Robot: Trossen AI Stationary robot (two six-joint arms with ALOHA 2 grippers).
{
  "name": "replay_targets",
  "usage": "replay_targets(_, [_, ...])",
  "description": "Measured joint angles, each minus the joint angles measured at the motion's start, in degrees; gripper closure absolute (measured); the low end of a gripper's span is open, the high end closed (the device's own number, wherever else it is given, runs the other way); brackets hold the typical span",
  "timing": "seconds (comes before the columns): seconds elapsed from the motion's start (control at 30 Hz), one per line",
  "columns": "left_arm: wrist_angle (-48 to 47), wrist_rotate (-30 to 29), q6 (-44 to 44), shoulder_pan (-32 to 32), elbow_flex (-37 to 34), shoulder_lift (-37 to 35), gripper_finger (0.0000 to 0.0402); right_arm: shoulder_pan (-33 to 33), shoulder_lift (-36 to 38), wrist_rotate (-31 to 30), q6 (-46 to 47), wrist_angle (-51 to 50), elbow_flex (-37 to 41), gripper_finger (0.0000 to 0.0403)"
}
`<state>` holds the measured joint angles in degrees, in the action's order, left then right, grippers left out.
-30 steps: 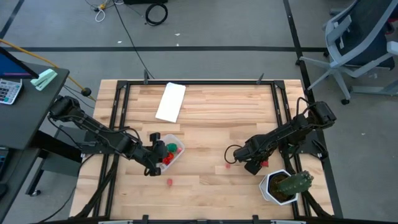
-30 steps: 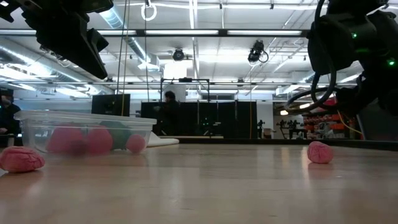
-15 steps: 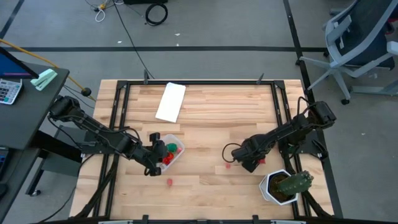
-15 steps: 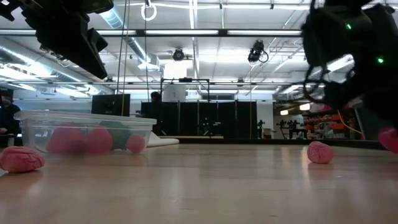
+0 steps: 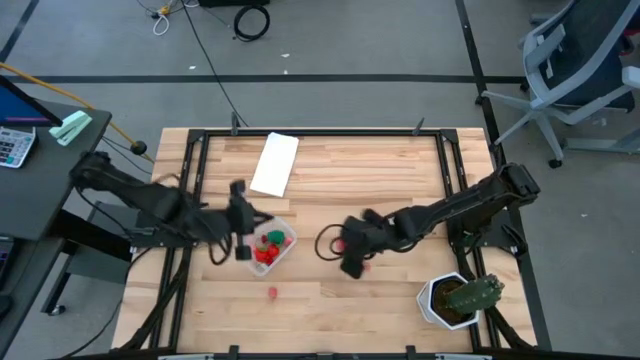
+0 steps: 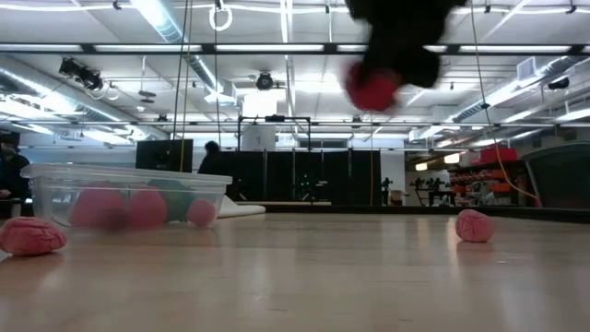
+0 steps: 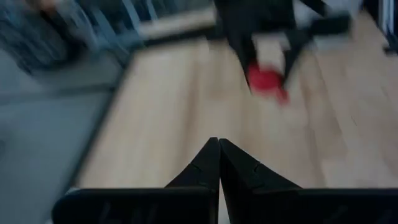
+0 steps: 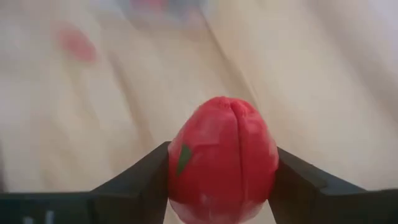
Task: Pick and placing Produce into tupperware
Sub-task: Put the dragon fruit into the transparent bin
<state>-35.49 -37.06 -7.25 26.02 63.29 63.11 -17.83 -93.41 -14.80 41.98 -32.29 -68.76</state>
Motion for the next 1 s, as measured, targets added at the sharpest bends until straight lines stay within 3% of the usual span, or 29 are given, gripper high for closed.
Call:
replay_targets(0.13, [-0.1,-1.2,8.1,-1.9,9.8,-0.7,0.0391,1.7,0.0,-3.5,-13.5,22.5,0.6,0.0176])
replay_targets(0.27, [-0.2,-1.2,9.5,-4.0,19.6,-0.6,0.0392,5.0,-3.8,-4.6,-19.4,37.3,1.4,0.0187])
replay_targets(0.4, [0.0,-1.2,11.0,-6.8,27.4,-0.6,0.0381,8.4,-13.6,0.7,-22.2,45.9,-1.2,0.0189])
replay_targets(0.57, [-2.6,-1.1,13.5,-9.1,32.2,-0.7,0.0369,10.9,-25.2,1.9,-25.6,48.3,-10.4,0.0170])
replay_targets(0.7, [-6.7,-1.1,12.9,-10.0,32.8,-1.0,0.0370,12.2,-32.1,6.3,-25.7,48.0,-17.7,0.0172])
replay_targets(1.0, [-19.6,-1.0,8.9,-10.3,32.8,-0.2,0.0380,11.0,-39.4,10.8,-32.5,39.0,-28.9,0.0157])
